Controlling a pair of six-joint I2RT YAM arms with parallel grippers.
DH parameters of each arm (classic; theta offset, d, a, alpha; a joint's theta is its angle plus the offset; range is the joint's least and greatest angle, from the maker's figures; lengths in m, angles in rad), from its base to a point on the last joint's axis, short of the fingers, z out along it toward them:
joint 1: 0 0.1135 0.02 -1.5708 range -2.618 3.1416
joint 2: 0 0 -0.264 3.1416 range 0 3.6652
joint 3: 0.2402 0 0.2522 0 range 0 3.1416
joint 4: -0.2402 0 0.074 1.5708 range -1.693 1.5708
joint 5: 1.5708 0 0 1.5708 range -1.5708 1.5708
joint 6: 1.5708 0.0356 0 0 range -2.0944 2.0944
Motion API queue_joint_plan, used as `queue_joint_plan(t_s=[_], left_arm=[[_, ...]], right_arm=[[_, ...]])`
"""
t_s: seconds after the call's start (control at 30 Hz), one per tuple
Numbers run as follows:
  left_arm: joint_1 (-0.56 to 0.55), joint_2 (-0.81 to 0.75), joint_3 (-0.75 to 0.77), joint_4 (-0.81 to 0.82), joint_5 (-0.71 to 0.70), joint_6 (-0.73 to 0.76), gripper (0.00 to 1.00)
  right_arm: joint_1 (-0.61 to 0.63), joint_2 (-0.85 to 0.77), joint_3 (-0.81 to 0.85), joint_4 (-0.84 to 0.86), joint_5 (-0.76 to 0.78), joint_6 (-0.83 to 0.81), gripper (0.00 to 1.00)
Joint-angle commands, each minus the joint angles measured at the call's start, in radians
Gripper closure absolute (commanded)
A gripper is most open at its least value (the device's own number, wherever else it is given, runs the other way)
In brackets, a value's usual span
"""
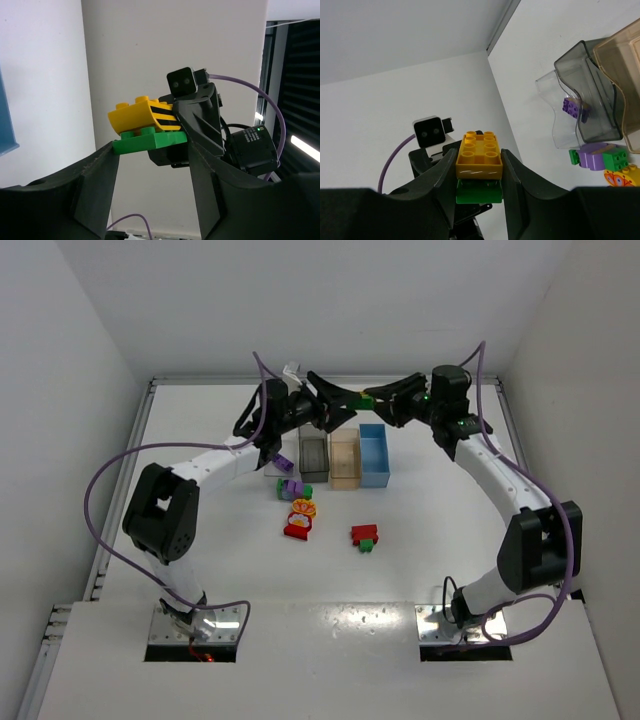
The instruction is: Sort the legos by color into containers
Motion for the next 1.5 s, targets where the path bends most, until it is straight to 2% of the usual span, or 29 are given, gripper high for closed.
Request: queue_joint_plan(t_s=[0.0,0.23,0.37,0.4,0.47,0.5,0.7,1.1,1.37,1.47], left_arm=[[0.008,-0.015,0.027,0.105,0.011,-0.022,0.37],[0.008,-0.006,0.027,0.077,0.011,-0.031,0.36],[0.008,0.017,0.050,0.077,0.011,-0.031,0.51],[0.008,0.017,0.050,0.077,0.011,-0.031,0.59],[0.008,0.017,0.050,0.077,0.011,-0.031,0.67],[0.008,0.017,0.050,0.077,0.011,-0.040,0.75],[0.008,0.017,0.041,0.077,0.011,-0.040,1.00],[0.008,-0.038,-0.030,0.163,0.088,-0.020,1.00],[-0.032,-0.066,-0.080,0.195,0.123,-0.020,1.00],[-0.032,-0.075,-0.091,0.206,0.146,0.036,1.00]], right_arm=[[0.000,0.000,-0.005,0.066,-0.046,0.024,1.00],[0.000,0.000,-0.005,0.102,-0.074,0.024,1.00],[0.011,0.000,-0.014,0.102,-0.074,0.024,1.00],[0.011,0.000,-0.014,0.102,-0.065,0.024,1.00],[0.011,0.000,-0.014,0.093,-0.065,0.024,1.00],[0.001,0.000,-0.014,0.093,-0.065,0.024,1.00],[0.001,0.000,-0.014,0.112,-0.065,0.015,1.00],[-0.055,0.092,0.013,0.162,-0.056,0.015,1.00],[-0.084,0.135,0.045,0.189,-0.056,-0.004,1.00],[-0.104,0.135,0.045,0.218,-0.056,-0.048,1.00]])
